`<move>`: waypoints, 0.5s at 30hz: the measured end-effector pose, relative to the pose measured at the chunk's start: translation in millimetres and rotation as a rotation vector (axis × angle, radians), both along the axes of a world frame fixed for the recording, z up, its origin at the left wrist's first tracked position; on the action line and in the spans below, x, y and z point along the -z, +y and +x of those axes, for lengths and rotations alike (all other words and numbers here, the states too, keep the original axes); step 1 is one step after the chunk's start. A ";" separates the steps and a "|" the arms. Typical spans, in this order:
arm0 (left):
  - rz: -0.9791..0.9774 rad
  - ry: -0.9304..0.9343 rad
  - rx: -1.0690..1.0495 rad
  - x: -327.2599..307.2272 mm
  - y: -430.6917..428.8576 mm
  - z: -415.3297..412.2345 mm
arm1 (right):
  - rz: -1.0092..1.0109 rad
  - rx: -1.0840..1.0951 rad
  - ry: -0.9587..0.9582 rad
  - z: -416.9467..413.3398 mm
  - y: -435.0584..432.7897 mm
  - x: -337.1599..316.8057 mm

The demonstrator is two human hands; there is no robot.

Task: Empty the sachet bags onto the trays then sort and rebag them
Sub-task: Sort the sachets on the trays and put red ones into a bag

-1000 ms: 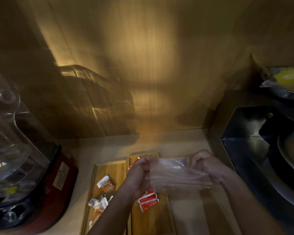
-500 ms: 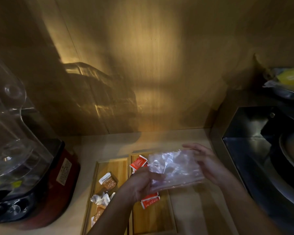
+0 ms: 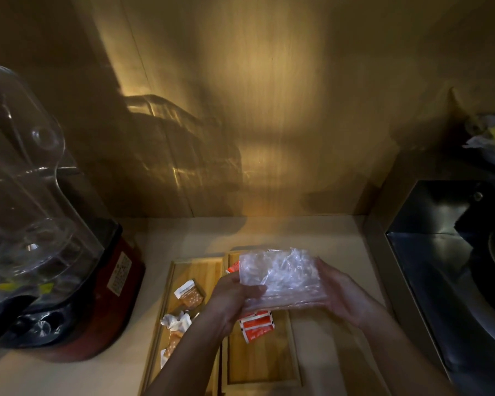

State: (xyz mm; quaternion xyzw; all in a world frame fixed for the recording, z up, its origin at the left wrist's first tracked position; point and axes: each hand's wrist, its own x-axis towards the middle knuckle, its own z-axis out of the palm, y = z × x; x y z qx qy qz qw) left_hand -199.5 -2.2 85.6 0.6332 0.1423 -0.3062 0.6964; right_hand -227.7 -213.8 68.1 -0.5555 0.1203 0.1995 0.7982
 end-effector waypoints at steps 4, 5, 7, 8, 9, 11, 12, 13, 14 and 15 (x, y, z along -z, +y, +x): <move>0.009 -0.025 -0.108 4.4 10.5 -6.9 | -0.201 -0.113 -0.066 5.8 19.4 4.8; 0.009 -0.018 -0.139 6.2 14.2 -8.8 | -0.223 -0.104 -0.067 7.3 27.1 5.3; -0.002 -0.003 -0.199 10.4 24.0 -12.7 | -0.239 -0.076 -0.096 10.0 41.2 12.3; 0.008 -0.006 -0.219 12.3 29.8 -14.9 | -0.248 -0.059 -0.116 9.8 48.2 14.5; 0.026 -0.017 -0.235 14.3 35.7 -16.9 | -0.263 -0.038 -0.126 9.6 54.8 16.8; 0.049 -0.041 -0.259 17.4 48.8 -21.8 | -0.290 0.001 -0.141 8.1 69.0 17.4; 0.043 -0.050 -0.266 17.6 54.7 -25.0 | -0.317 0.018 -0.145 7.6 75.4 17.1; 0.026 -0.055 -0.273 17.1 60.6 -28.6 | -0.354 0.029 -0.148 6.9 81.8 17.4; 0.002 -0.052 -0.285 15.7 67.3 -32.7 | -0.383 0.036 -0.158 5.9 89.1 16.5; -0.026 -0.048 -0.297 13.3 74.4 -36.9 | -0.404 0.039 -0.167 4.8 96.4 16.0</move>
